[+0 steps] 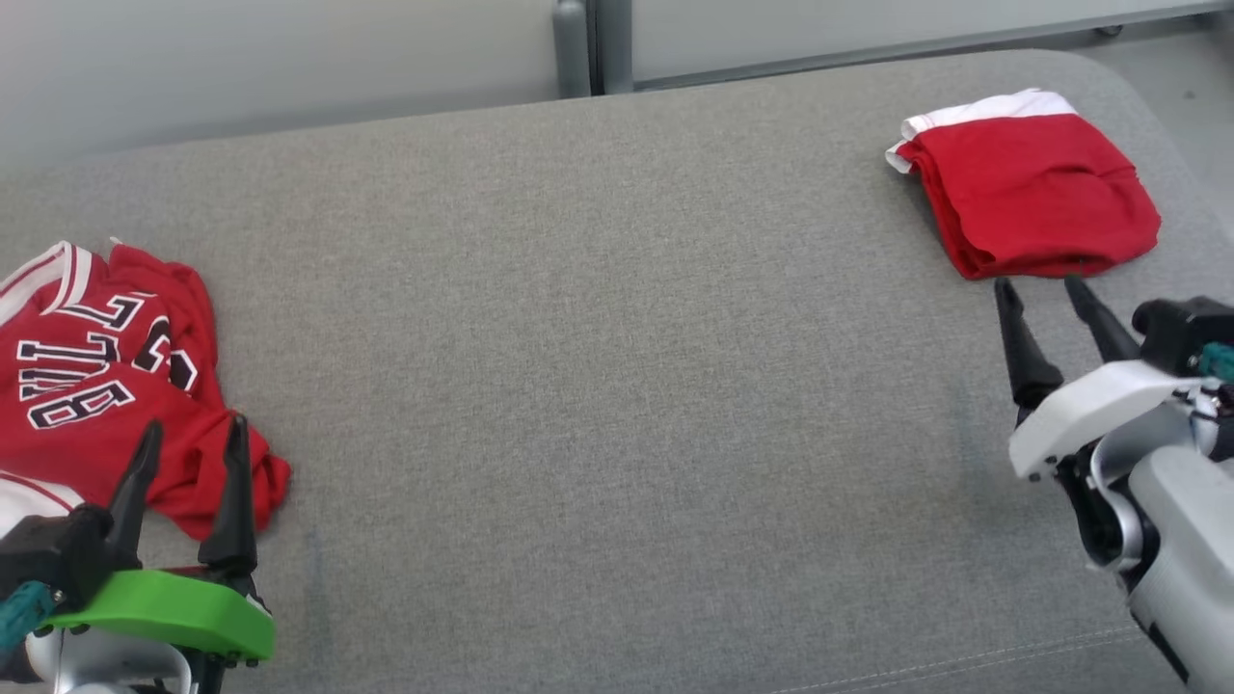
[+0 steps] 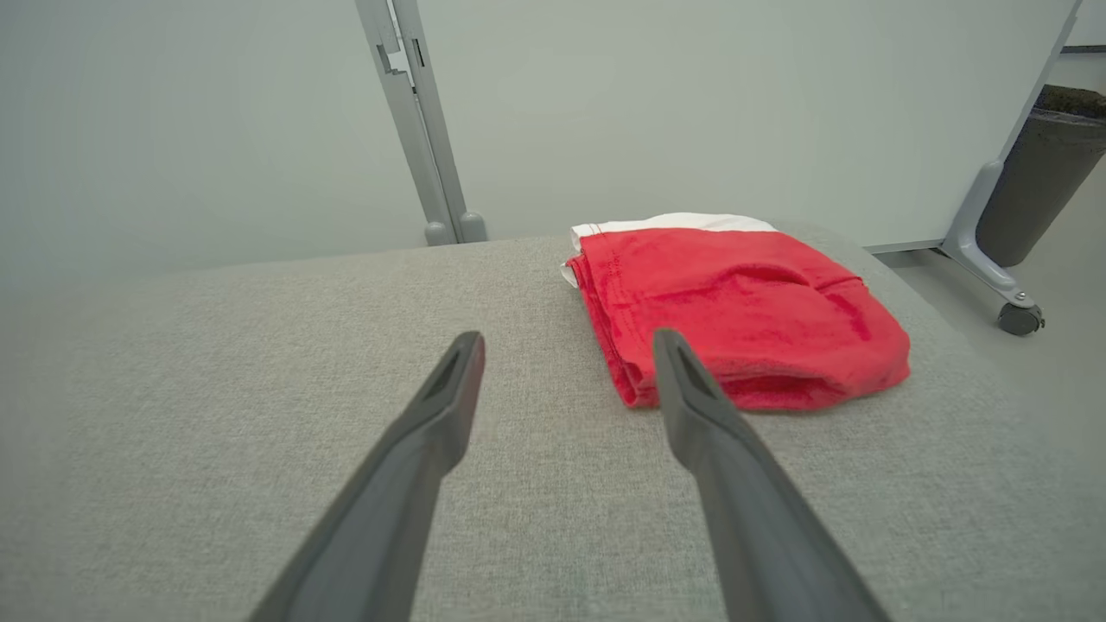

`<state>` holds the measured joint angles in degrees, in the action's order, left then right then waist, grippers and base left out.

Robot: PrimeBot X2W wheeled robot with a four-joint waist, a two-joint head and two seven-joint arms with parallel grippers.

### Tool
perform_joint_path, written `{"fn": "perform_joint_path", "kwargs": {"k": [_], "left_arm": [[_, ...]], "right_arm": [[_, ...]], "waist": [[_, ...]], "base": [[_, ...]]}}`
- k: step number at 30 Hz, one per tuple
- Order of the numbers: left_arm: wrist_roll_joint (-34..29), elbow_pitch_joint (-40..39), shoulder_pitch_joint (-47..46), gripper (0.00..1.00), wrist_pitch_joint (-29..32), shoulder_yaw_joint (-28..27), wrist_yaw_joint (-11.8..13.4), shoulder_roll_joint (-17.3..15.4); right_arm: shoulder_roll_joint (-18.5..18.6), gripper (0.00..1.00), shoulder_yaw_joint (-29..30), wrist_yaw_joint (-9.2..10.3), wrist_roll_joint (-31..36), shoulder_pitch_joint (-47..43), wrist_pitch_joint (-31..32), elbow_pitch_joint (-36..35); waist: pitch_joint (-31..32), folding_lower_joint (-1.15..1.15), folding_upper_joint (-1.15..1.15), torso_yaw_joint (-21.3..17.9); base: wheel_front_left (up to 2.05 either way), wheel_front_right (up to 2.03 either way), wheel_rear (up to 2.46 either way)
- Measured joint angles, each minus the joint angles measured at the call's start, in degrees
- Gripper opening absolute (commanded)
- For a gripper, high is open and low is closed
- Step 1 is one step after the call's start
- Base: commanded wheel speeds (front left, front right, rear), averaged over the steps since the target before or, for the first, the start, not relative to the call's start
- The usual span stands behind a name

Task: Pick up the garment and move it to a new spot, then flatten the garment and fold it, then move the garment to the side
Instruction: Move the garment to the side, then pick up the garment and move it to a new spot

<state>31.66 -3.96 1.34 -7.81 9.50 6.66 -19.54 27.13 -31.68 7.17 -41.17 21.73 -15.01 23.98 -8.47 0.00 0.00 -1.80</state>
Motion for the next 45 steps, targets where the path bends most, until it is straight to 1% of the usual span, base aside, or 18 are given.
{"fn": "perform_joint_path", "kwargs": {"k": [3,5,9,14,21,26,32,37,41,42,45], "left_arm": [[-0.03,1.82,1.69,1.00,-0.57,0.33,0.00,0.52],[-0.25,2.81,2.88,1.00,-0.65,0.67,0.00,0.54],[-0.21,3.54,4.97,1.00,-0.81,1.10,0.00,0.68],[-0.08,3.60,5.29,1.00,-0.89,1.68,-0.01,0.91],[-0.09,3.67,5.78,1.00,-1.38,1.52,-0.02,0.81],[-0.08,3.74,5.80,1.00,-1.83,1.48,-0.03,0.79],[-0.09,3.67,5.77,1.00,-1.82,1.76,-0.12,0.78],[-0.24,3.52,5.70,1.00,-1.85,1.86,-0.12,0.78],[-0.24,3.37,5.97,1.00,-2.92,-0.08,-0.10,0.91],[-0.24,3.27,6.33,1.00,-3.12,-0.89,-0.09,0.94],[-0.23,3.04,9.53,1.00,-3.97,-3.83,0.00,1.46]], "right_arm": [[-1.97,1.00,0.60,0.00,1.14,-3.69,0.01,-0.82],[-2.81,1.00,1.45,0.00,3.09,-5.65,0.02,-1.54],[-3.50,1.00,3.58,0.00,5.16,-8.37,0.02,-3.12],[-3.60,1.00,7.27,0.00,8.28,-11.22,0.19,-4.76],[-4.92,1.00,10.43,0.00,11.54,-13.96,0.20,-6.72],[-5.84,1.00,11.49,0.00,13.40,-16.44,0.19,-7.66],[-6.54,1.00,14.27,0.00,14.90,-19.07,0.20,-9.11],[-7.19,1.00,13.82,0.01,16.64,-20.08,0.20,-11.01],[-7.76,1.00,8.91,-0.10,17.84,-19.90,0.20,-12.35],[-8.08,1.00,7.75,-0.33,18.22,-19.76,0.24,-12.55],[-8.98,1.00,4.11,-2.30,19.72,-18.28,1.21,-12.68]], "waist": [[2.46,0.00,0.00,-0.80],[4.12,0.00,0.00,-1.24],[7.18,0.00,0.00,-1.90],[9.81,0.00,0.00,-2.17],[10.84,0.00,0.00,-1.82],[10.98,0.00,0.00,-1.40],[10.99,0.00,0.00,-0.02],[10.92,0.00,0.00,2.25],[10.91,0.00,0.00,4.83],[10.91,0.00,0.00,5.51],[10.95,0.00,0.00,7.72]], "base": [[0.00,0.00,0.00],[0.00,0.00,0.00],[0.00,0.00,0.00],[0.00,0.00,0.00],[0.00,0.00,0.00],[0.00,0.00,0.00],[0.00,0.00,0.00],[0.00,0.00,0.00],[0.00,0.00,0.00],[0.00,0.00,0.00],[0.00,0.00,0.00]]}}
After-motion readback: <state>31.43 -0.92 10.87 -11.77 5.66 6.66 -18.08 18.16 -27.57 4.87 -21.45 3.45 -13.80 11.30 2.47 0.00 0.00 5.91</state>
